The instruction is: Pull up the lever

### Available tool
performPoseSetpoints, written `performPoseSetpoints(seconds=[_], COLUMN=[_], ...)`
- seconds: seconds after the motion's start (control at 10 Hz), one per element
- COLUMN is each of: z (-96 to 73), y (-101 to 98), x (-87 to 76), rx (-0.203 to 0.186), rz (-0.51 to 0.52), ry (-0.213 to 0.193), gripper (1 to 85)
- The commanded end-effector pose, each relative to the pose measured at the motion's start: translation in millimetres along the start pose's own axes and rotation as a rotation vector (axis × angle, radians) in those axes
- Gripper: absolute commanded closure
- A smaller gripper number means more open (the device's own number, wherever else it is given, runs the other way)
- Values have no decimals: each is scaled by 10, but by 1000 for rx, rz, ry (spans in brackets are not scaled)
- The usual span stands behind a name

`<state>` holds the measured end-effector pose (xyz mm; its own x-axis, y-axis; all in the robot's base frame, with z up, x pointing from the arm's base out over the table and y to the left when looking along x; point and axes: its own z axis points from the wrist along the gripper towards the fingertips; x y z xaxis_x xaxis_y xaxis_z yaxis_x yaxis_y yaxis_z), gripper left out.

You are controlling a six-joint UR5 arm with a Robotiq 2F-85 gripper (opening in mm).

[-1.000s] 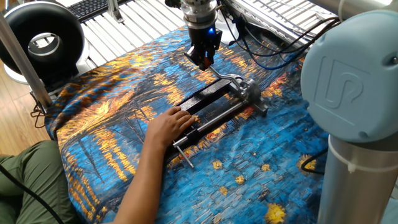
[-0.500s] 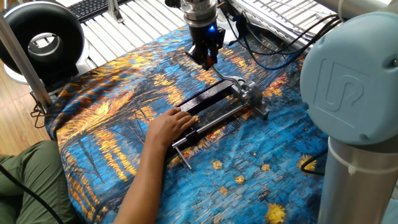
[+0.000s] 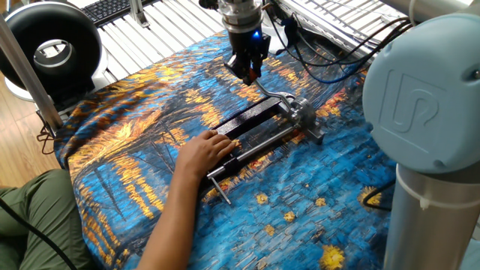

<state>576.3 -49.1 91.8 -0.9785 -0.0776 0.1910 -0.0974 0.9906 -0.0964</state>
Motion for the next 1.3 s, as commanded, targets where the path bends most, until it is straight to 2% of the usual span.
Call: performPoseSetpoints(seconds=[0.0, 0.1, 0.3, 0.6, 0.7, 0.8, 1.1, 1.2], z=[-12, -29, -94, -225, -281, -365, -582, -605], y=[80, 88, 80, 89, 129, 157, 486, 593], x=[19, 13, 104, 270, 284, 366, 419, 338], rx=[-41, -39, -36, -42, -52, -45, -77, -97], rz=[-36, -25, -8, 12, 36, 44, 122, 109], ry=[-10, -14, -10, -31, -54, -64, -99, -119], gripper=[420, 400, 457, 550, 603, 630, 843, 847])
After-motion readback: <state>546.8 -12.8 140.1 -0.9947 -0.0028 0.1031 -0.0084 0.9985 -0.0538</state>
